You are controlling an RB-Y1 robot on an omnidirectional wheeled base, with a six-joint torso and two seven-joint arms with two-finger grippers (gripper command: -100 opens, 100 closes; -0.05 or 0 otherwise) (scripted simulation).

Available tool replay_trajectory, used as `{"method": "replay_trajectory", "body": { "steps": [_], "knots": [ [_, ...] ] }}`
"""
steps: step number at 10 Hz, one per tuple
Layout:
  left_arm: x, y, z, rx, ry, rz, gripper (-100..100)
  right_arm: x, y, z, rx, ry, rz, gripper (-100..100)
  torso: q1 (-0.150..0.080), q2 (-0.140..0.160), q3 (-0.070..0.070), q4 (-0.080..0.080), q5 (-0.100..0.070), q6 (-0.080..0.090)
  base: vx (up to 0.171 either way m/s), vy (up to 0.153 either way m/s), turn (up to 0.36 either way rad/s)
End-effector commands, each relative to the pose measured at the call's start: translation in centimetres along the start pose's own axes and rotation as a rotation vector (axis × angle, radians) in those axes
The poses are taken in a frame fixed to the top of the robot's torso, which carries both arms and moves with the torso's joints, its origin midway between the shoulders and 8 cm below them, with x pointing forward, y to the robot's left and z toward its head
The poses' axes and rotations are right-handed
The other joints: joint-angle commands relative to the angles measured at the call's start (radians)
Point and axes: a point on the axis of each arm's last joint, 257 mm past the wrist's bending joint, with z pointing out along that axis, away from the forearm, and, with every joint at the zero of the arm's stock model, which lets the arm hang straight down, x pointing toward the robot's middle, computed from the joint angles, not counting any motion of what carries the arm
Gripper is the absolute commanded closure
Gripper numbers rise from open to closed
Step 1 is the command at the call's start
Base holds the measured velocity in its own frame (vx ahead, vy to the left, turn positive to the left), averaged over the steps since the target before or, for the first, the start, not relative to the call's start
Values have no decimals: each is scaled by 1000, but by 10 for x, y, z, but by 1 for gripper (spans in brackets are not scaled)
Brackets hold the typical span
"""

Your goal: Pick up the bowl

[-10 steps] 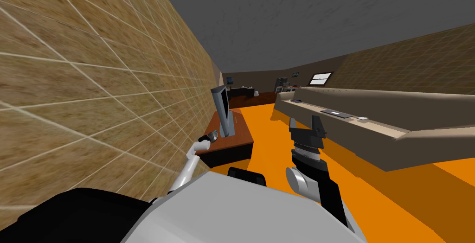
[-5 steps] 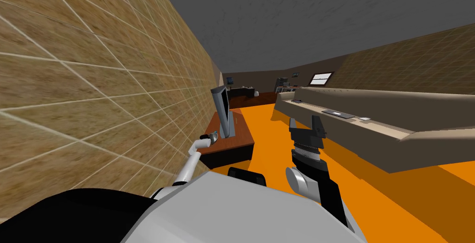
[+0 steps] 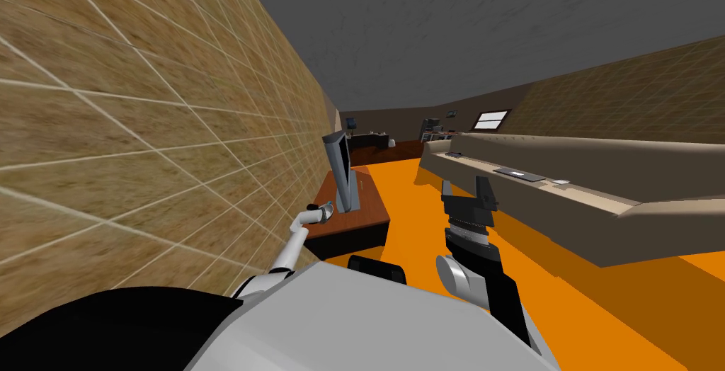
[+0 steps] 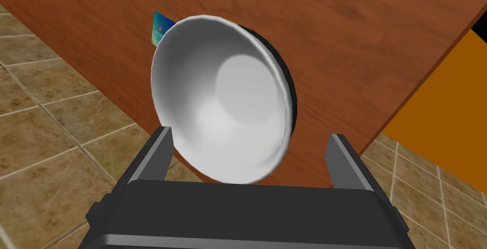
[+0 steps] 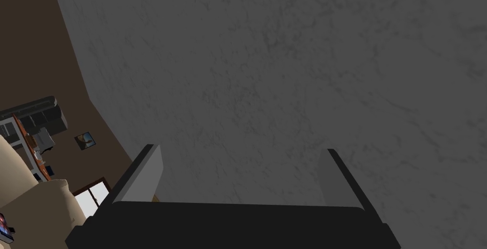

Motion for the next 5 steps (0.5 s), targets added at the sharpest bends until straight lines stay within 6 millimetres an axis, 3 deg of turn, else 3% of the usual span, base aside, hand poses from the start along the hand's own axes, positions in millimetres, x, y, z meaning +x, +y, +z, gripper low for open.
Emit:
{"method": "replay_trajectory", "body": {
  "steps": [1, 5],
  "knots": [
    [-4, 8, 5, -41, -14, -6, -100, 0, 0, 0, 0, 0, 0, 0, 0, 0, 0, 0, 0, 0, 42, 24, 5],
    [-14, 36, 14, -160, -54, -20, -100, 0, 0, 0, 0, 0, 0, 0, 1, -1, -1, 0, 0, 0, 55, 44, 2]
  ]
}}
